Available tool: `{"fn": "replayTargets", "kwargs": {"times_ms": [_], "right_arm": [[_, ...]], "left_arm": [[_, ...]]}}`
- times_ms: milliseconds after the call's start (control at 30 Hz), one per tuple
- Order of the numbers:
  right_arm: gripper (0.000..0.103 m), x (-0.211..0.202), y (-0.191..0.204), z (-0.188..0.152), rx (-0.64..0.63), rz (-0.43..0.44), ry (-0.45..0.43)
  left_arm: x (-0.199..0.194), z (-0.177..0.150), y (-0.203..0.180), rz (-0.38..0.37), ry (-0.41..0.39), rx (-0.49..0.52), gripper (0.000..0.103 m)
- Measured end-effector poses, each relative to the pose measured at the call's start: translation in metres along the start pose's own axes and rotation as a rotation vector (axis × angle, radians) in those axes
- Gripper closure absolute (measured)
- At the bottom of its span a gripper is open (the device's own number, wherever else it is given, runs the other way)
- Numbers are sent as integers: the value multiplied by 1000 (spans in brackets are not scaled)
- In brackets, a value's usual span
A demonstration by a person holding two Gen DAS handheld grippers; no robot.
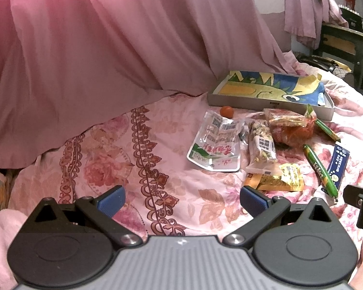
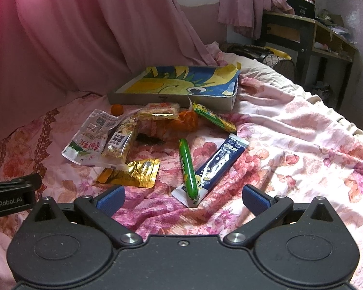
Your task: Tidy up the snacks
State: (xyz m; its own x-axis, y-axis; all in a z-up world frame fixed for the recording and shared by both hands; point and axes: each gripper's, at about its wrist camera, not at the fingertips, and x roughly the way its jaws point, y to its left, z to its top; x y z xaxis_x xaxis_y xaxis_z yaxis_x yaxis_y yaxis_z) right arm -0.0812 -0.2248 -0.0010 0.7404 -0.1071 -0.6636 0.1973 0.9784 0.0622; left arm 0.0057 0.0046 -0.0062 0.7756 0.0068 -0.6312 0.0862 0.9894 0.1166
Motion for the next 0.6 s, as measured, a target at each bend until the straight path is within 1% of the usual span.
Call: {"fn": "replayTargets", "kwargs": {"times_ms": [333,600], "right_arm": [[1,6,1,3,-7,-11,54],[1,15,-3,9,2,9,103]], "left_arm": [[7,4,-5,-12,45,23,0],[19,13,-7,-47,100,38,0]]}}
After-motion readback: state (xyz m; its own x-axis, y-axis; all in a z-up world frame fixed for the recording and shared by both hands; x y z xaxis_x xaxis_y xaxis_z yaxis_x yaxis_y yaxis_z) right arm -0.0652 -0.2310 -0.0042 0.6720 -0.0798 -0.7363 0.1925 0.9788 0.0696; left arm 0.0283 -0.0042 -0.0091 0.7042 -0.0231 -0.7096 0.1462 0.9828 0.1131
